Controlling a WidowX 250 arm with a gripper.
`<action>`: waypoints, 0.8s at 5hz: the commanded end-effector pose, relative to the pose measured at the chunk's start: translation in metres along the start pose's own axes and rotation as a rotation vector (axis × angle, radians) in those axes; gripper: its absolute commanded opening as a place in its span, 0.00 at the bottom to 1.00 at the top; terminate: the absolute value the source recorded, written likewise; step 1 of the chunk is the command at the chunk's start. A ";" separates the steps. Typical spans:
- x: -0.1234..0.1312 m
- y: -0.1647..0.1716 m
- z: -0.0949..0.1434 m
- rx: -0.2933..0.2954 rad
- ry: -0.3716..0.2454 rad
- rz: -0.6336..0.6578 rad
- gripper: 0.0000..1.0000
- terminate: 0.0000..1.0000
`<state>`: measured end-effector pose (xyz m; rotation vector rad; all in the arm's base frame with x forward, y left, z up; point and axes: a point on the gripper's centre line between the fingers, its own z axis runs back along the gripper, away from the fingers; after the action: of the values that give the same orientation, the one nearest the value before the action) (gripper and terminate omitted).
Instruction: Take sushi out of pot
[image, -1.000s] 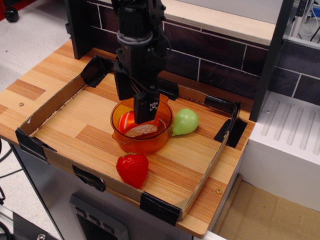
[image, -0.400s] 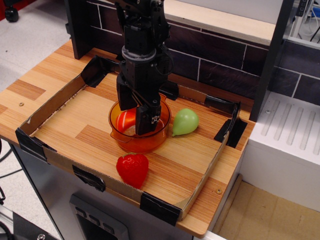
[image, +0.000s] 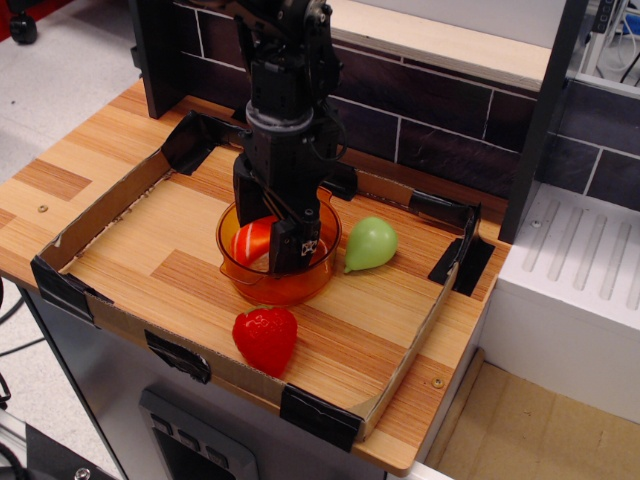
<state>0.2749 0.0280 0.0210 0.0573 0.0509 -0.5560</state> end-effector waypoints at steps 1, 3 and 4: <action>0.004 0.005 0.006 0.017 -0.020 0.000 1.00 0.00; 0.005 0.008 0.010 0.028 0.000 -0.007 0.00 0.00; 0.002 0.013 0.034 0.052 -0.040 0.026 0.00 0.00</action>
<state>0.2716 0.0312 0.0416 0.0661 0.0598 -0.5332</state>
